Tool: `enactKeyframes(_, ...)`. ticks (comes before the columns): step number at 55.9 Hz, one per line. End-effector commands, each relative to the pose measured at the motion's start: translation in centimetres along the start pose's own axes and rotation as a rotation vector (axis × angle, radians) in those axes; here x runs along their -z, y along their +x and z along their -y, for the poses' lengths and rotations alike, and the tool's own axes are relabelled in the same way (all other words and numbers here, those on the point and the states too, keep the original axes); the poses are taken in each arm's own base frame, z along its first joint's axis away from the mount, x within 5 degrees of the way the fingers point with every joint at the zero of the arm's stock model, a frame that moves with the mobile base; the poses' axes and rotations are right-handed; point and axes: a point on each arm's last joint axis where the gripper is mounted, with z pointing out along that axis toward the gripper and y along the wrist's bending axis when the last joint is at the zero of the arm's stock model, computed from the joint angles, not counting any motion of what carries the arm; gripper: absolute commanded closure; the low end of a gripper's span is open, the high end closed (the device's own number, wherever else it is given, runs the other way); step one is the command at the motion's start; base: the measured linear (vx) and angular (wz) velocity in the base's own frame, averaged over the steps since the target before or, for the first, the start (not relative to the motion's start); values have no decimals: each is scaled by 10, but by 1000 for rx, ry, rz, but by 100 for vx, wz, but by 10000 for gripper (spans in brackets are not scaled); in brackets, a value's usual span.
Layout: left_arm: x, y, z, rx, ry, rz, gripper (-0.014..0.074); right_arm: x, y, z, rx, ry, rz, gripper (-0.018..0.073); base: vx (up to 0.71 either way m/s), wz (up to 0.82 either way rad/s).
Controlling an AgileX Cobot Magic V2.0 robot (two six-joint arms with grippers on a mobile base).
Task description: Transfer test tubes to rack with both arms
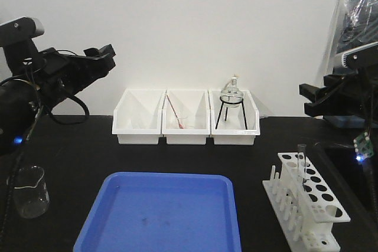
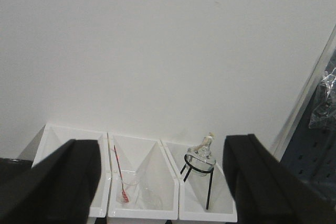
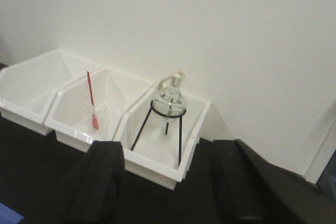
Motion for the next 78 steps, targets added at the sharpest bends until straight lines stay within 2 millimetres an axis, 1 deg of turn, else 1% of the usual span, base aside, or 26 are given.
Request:
enactKeyframes(1,12,-33,9,-1,34,132,8,35,-54,-7,-108,-24,171,134,0,0)
enactKeyframes(4,12,-32,9,-1,32,121,8,47,-66,-12,-140,-41,191,136,0,0)
enactKeyframes(5,12,-32,9,-1,31,118,8,51,-70,-13,-124,-43,192,138,0,0)
enactKeyframes(9,12,-31,9,0,30,110,8,64,-75,-19,-99,-48,168,148,0,0)
enactKeyframes(15,12,-31,9,2,29,107,8,84,-73,-26,-119,-30,138,167,0,0)
enactKeyframes(22,12,-31,9,2,29,107,8,93,-62,-29,-158,0,118,174,0,0)
enactKeyframes(28,12,-31,9,2,29,107,8,92,-54,-32,-175,-17,95,176,0,0)
enactKeyframes(32,12,-31,9,2,29,107,8,91,-52,-33,-172,-25,87,176,0,0)
enactKeyframes(56,12,-31,9,3,29,107,8,90,-51,-33,-176,-26,87,176,0,0)
enactKeyframes(64,14,-32,10,-35,34,95,8,90,-51,-33,-176,-26,87,176,0,0)
enactKeyframes(69,19,-33,12,-124,35,40,19,90,-51,-33,-176,-26,87,176,0,0)
enactKeyframes(72,25,-33,13,-185,29,-26,38,90,-51,-33,-176,-26,87,176,0,0)
enactKeyframes(76,36,-31,13,-257,11,-129,79,90,-51,-33,-176,-26,87,176,0,0)
enactKeyframes(78,45,-28,11,-285,-2,-185,113,90,-51,-33,-176,-26,87,176,0,0)
